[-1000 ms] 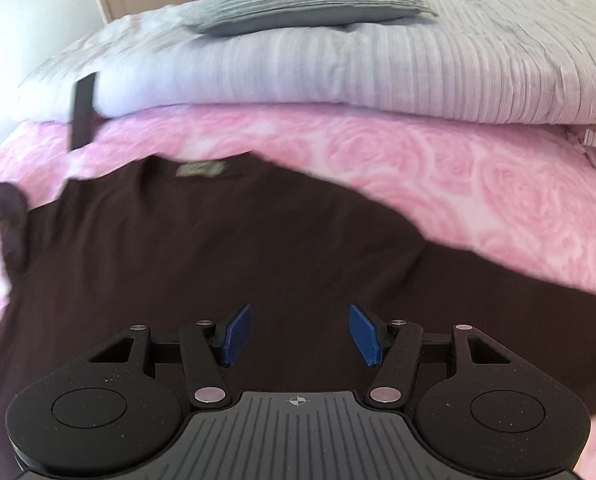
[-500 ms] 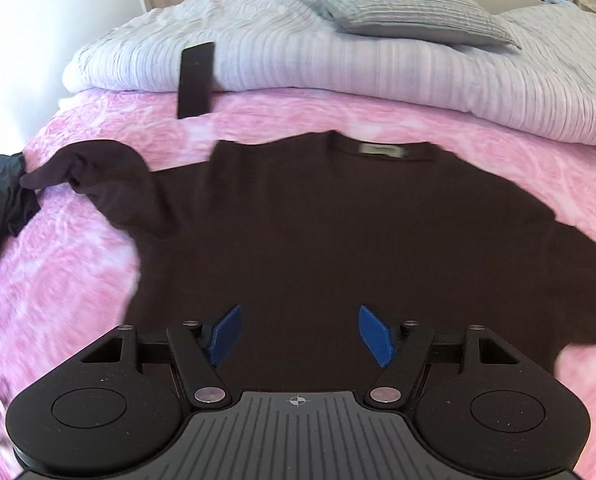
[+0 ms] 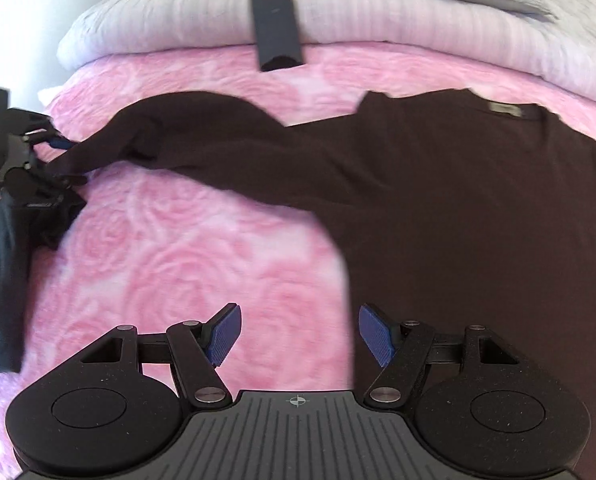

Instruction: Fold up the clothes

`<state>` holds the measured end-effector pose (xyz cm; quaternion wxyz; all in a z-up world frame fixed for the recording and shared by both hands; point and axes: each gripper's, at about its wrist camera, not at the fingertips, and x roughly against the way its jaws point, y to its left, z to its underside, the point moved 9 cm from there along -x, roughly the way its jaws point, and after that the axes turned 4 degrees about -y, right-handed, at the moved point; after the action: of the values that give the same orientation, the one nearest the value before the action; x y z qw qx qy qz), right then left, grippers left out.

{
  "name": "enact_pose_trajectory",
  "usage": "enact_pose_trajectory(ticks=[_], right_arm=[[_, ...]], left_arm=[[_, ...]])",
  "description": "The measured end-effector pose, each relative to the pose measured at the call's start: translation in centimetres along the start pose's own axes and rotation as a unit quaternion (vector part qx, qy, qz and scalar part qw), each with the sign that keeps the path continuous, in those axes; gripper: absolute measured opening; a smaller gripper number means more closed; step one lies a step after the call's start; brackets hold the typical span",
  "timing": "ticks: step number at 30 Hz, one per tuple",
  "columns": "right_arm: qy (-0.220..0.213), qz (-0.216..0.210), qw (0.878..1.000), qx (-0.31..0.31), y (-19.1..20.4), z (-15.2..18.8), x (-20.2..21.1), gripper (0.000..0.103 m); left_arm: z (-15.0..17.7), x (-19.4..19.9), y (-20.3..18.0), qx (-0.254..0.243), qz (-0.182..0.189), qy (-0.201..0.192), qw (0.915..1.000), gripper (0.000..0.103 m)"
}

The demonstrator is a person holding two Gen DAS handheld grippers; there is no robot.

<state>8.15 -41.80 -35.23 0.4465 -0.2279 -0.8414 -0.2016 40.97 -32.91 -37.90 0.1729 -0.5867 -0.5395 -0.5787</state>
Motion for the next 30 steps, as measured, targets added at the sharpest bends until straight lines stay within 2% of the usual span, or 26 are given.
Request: enact_pose_trajectory(ticks=[2, 4, 6, 9, 10, 13, 15, 17, 20, 23, 26, 27, 29, 30], right_arm=[[-0.002, -0.004, 1.0, 0.009, 0.8, -0.4, -0.4, 0.069], [-0.004, -0.009, 1.0, 0.018, 1.7, -0.8, -0.8, 0.069], [-0.006, -0.012, 1.0, 0.024, 2.0, -1.1, -1.1, 0.069], [-0.002, -0.02, 0.999, 0.027, 2.4, -1.2, -1.5, 0.069], [-0.002, -0.024, 0.999, 0.027, 2.5, -1.2, -1.5, 0.069], [-0.004, -0.04, 0.999, 0.033, 3.1, -1.2, -1.4, 0.069], [-0.005, -0.051, 0.998, 0.042, 3.6, -1.1, -1.3, 0.069], [-0.004, -0.048, 0.998, 0.034, 3.9, -0.8, -1.5, 0.069], [0.001, -0.061, 0.998, 0.032, 4.7, -0.4, -1.7, 0.069], [-0.006, -0.081, 0.995, 0.055, 6.8, -0.3, -1.6, 0.069], [-0.018, -0.094, 0.992, 0.077, 9.6, -0.2, -1.7, 0.069], [-0.02, -0.096, 0.992, 0.076, 10.5, -0.2, -1.9, 0.069], [-0.024, -0.1, 0.992, 0.074, 12.3, -0.1, -2.3, 0.069], [-0.026, -0.1, 0.992, 0.069, 13.1, -0.2, -2.6, 0.069]], left_arm=[[0.1, 0.9, 0.4, 0.01, 0.034, 0.002, 0.9994, 0.002], [0.0, 3.0, 1.1, 0.018, 0.06, -0.005, 0.998, 0.001], [0.0, 5.7, 1.4, 0.017, 0.101, -0.004, 0.9948, 0.001], [0.3, 9.1, 2.6, 0.066, 0.15, 0.005, 0.9866, 0.001], [0.3, 9.8, 2.8, 0.089, 0.172, 0.005, 0.9811, 0.001], [-0.1, 12.1, 3.2, 0.159, 0.237, 0.005, 0.9584, 0.001], [-0.4, 13.6, 3.6, 0.205, 0.279, 0.005, 0.9382, 0.001], [-0.7, 15.3, 4.1, 0.25, 0.32, 0.005, 0.9139, 0.001], [-1.6, 17.4, 4.7, 0.287, 0.358, -0.014, 0.8884, 0.001], [-1.7, 17.5, 6.9, 0.366, 0.369, -0.035, 0.8533, 0.001], [-1.1, 15.5, 9.3, 0.44, 0.361, -0.034, 0.8214, 0.001], [-0.7, 14.4, 9.9, 0.459, 0.358, -0.028, 0.813, 0.001], [0.2, 12.2, 10.4, 0.472, 0.356, -0.013, 0.8065, 0.001], [0.4, 11.2, 10.4, 0.466, 0.359, -0.008, 0.8084, 0.001]])
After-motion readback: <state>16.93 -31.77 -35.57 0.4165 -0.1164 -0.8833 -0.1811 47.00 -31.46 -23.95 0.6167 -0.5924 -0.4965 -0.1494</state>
